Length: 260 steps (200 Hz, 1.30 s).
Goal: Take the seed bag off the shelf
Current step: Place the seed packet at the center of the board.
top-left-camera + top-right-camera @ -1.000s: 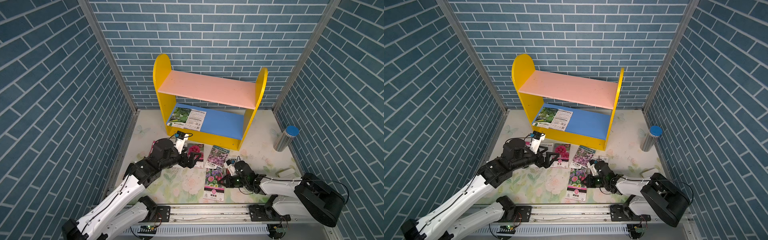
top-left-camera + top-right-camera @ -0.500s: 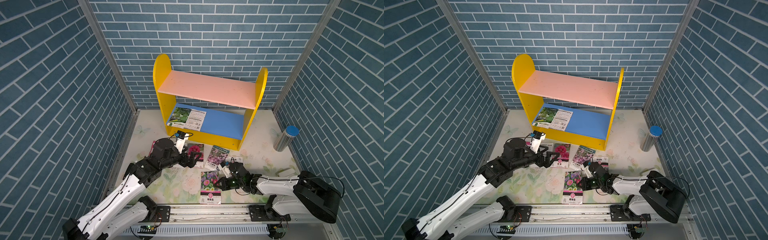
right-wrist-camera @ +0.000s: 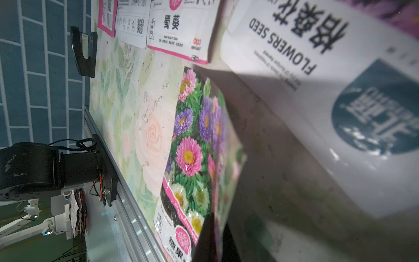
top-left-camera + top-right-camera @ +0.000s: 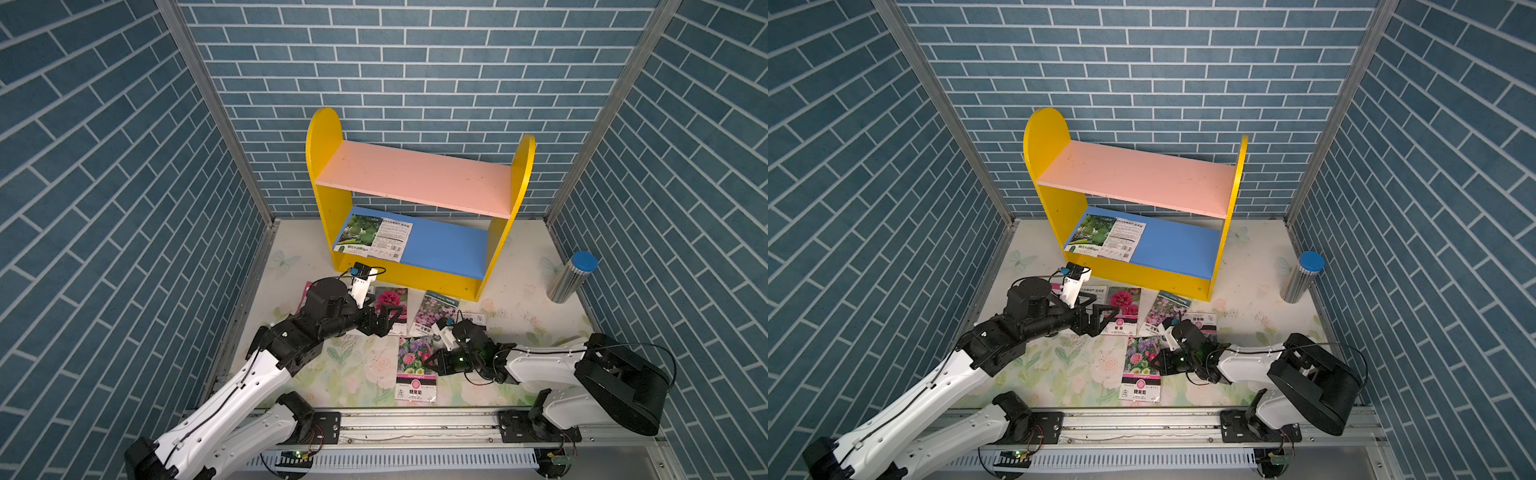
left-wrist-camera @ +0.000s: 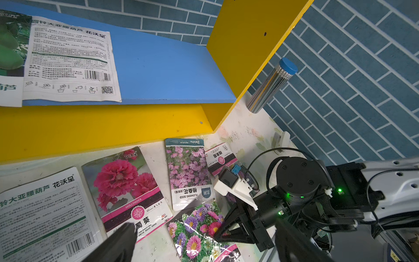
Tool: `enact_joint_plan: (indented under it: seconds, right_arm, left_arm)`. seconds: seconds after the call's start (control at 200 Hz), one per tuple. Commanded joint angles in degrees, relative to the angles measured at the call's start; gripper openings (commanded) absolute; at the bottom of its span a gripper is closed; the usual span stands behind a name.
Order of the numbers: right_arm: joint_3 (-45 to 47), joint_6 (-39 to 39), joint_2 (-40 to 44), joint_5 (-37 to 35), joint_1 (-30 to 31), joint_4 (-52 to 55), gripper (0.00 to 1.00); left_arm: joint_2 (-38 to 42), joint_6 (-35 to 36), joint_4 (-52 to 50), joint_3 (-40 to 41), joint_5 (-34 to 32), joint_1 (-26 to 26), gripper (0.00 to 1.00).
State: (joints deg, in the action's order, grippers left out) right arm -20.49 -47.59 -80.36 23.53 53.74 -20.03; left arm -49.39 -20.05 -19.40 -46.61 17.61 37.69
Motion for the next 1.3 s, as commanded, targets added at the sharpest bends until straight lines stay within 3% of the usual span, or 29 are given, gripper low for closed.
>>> enact_joint_plan:
  seconds: [0.0, 0.085, 0.17, 0.52, 0.725, 0.8, 1.01, 1.21, 1.295]
  right_arm:
    - [-0.91, 1.86, 0.23, -0.73, 0.31, 2.28, 0.12]
    - [-0.87, 2.62, 1.09, -0.33, 0.36, 4.17, 0.17]
    - [-0.95, 3.78, 1.90, -0.24, 0.41, 6.89, 0.29]
    - [-0.77, 6.91, 9.83, -7.64, 0.03, 19.96, 0.37]
    - [-2.30, 8.76, 14.48, -11.65, -1.23, 26.89, 0.55]
    - [-3.01, 9.60, 15.88, -13.11, -1.65, 29.70, 0.57]
    - [-4.30, 12.74, 22.27, -10.74, -2.14, 30.39, 0.63]
    - [-8.36, 15.69, 26.77, -10.96, -2.14, 28.90, 0.82]
    - [-9.63, 16.66, 27.48, -11.89, -2.12, 27.49, 0.99]
  left_arm:
    - [0.89, 0.54, 0.50, 0.73, -0.40, 0.01, 1.00]
    - [0.85, 0.63, 0.50, 0.73, -0.54, -0.01, 1.00]
    - [0.56, 0.72, 0.59, 0.64, -0.45, 0.02, 1.00]
    - [0.52, 0.37, 0.33, 0.36, -0.49, 0.02, 1.00]
    - [0.03, 0.10, 0.59, 0.12, -0.48, -0.02, 1.00]
    - [-0.08, -0.07, 0.50, 0.03, -0.45, 0.01, 1.00]
    - [-0.04, -1.00, 0.85, -0.45, -2.37, 0.01, 1.00]
    - [-2.65, -2.27, 2.37, -2.12, -7.33, 0.06, 1.00]
    - [-4.58, -2.28, 3.33, -3.57, -10.22, 0.06, 1.00]
